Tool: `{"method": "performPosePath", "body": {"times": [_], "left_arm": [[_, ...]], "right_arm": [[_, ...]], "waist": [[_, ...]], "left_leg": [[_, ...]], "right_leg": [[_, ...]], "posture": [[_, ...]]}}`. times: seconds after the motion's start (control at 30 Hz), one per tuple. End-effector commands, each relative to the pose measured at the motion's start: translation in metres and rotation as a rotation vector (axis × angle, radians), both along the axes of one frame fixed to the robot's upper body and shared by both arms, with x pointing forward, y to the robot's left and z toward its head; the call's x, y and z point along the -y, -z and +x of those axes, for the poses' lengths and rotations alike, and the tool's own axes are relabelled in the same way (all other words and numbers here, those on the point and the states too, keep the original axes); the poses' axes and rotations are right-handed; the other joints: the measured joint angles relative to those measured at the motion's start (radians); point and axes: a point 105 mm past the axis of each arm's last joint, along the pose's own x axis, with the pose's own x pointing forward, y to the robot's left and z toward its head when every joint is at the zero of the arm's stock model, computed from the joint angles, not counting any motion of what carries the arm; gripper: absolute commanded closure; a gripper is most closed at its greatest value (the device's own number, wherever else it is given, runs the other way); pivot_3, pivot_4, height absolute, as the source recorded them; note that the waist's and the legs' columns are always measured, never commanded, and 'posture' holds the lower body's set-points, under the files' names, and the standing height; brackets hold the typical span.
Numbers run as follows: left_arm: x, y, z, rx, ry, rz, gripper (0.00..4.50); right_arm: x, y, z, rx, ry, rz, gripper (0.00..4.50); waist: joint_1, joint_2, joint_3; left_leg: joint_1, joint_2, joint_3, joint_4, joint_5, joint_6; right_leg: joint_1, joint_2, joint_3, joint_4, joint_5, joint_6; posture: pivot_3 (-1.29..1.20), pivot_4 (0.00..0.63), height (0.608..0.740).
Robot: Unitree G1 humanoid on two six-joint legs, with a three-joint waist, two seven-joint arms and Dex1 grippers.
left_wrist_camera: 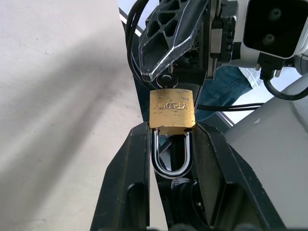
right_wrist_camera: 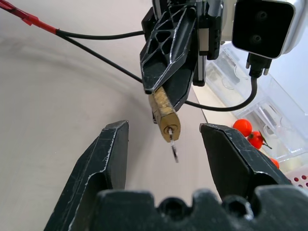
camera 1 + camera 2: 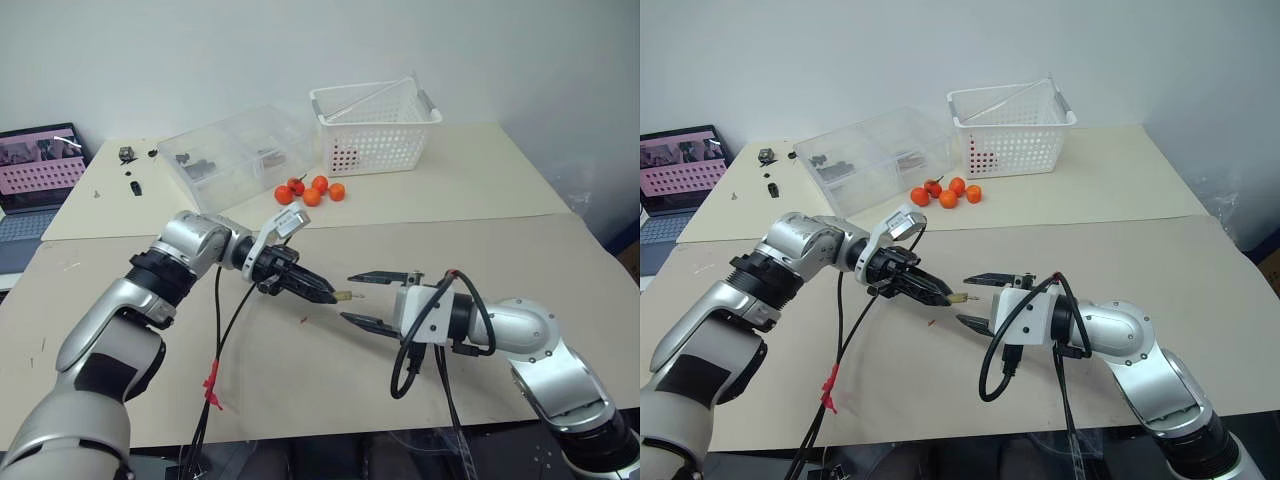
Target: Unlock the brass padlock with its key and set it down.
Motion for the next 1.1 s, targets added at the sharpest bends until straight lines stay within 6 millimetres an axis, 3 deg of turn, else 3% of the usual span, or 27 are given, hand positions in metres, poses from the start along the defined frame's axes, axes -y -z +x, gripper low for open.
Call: {"method": "performPosePath", "body": {"times": [0.03,0.13,1.1], "left_arm": [[0.001,-0.011,-0.003,0.024,0.027,-0.03,3.69],[0.001,-0.011,-0.003,0.022,0.027,-0.03,3.69],[0.0,-0.007,-0.002,0.012,0.023,-0.031,3.69]], "right_arm": [[-0.002,-0.013,-0.004,0.042,-0.01,0.032,2.95],[-0.002,-0.013,-0.004,0.042,-0.01,0.031,4.05],[-0.004,-0.024,-0.003,0.072,-0.008,0.054,4.05]], "waist": [[0.0,0.0,0.0],[0.0,0.0,0.0],[0.0,0.0,0.0]], "left_leg": [[0.0,0.0,0.0,0.0,0.0,0.0],[0.0,0.0,0.0,0.0,0.0,0.0],[0.0,0.0,0.0,0.0,0.0,0.0]], "right_leg": [[0.0,0.0,0.0,0.0,0.0,0.0],[0.0,0.0,0.0,0.0,0.0,0.0],[0.0,0.0,0.0,0.0,0.0,0.0]], "posture": [[0.0,0.15,0.74],[0.0,0.15,0.74],[0.0,0.15,0.74]]}}
